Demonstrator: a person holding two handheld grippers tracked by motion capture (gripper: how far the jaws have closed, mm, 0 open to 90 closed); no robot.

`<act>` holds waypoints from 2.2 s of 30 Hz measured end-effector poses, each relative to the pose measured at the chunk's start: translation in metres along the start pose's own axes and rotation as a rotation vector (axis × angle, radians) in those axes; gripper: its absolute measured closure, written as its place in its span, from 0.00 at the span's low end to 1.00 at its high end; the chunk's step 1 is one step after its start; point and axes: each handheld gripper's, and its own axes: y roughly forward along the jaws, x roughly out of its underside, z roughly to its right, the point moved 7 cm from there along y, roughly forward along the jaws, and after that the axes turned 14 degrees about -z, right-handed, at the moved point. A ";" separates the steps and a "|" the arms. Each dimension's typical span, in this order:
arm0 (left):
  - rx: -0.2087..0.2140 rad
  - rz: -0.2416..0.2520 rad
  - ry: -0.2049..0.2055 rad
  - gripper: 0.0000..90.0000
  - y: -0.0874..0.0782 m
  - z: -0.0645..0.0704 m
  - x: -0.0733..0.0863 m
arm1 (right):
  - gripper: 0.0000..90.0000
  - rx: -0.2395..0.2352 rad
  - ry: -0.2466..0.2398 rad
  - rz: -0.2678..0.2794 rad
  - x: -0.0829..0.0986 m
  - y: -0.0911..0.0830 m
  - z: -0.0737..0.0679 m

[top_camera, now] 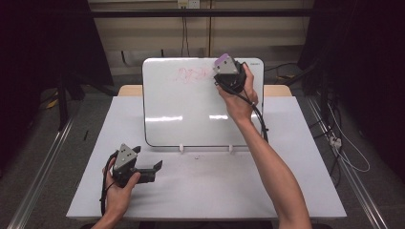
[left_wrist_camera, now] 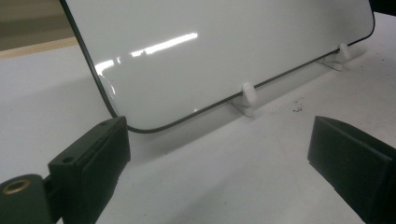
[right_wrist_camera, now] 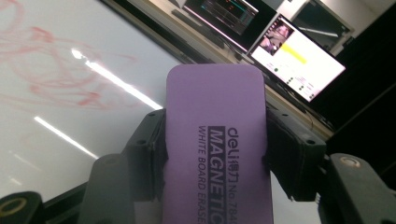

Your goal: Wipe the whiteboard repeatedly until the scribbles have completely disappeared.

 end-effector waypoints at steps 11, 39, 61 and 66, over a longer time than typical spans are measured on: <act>0.000 0.002 0.003 0.06 0.000 0.002 0.000 | 0.47 -0.103 -0.162 0.036 -0.007 -0.016 -0.085; -0.005 0.016 -0.001 0.06 -0.005 -0.001 0.000 | 0.47 0.029 0.015 -0.026 -0.003 0.001 0.010; -0.002 0.012 -0.006 0.06 -0.004 0.000 0.001 | 0.47 -0.088 -0.270 0.064 -0.036 -0.017 -0.120; -0.003 0.013 -0.011 0.06 -0.004 -0.001 0.001 | 0.47 -0.073 -0.171 0.045 -0.039 -0.007 -0.087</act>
